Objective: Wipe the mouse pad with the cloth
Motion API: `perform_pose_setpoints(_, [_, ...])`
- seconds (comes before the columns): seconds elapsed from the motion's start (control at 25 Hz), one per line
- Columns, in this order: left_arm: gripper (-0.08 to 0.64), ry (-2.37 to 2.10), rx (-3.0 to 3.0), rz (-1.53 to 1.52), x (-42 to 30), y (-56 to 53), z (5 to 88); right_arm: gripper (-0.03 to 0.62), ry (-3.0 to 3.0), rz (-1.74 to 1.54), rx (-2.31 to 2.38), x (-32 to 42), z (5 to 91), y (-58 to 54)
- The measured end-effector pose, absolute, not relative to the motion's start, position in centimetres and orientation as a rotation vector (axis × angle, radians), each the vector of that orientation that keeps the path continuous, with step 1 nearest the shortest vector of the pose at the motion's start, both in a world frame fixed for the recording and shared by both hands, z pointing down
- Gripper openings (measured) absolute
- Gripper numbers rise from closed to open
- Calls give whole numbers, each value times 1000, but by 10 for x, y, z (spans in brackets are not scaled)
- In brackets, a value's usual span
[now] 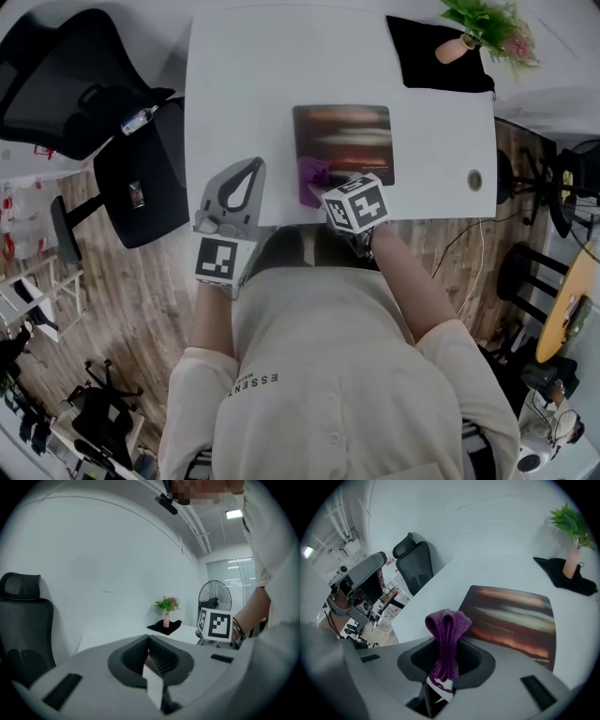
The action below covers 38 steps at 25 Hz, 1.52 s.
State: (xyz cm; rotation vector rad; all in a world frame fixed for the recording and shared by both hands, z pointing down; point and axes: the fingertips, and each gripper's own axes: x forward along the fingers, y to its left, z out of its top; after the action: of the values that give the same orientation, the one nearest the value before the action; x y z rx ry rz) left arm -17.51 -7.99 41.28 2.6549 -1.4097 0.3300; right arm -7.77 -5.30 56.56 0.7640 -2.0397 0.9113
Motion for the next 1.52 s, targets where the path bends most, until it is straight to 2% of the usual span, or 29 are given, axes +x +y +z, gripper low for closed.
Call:
perform_pose_setpoints(0.4, [3,-1447,2632,335,-189,-81,418,103,-2014,860,710,-94,583,-56])
perform_pose_setpoints(0.76, [2,-1461,2625,336,-168,-86,417,103,-2028,880,676,-81,585,-59])
perform_pose_setpoints(1.52, [2,-1367,2699,376,-65,-89,418,103,-2017,900,755,24,584,-72])
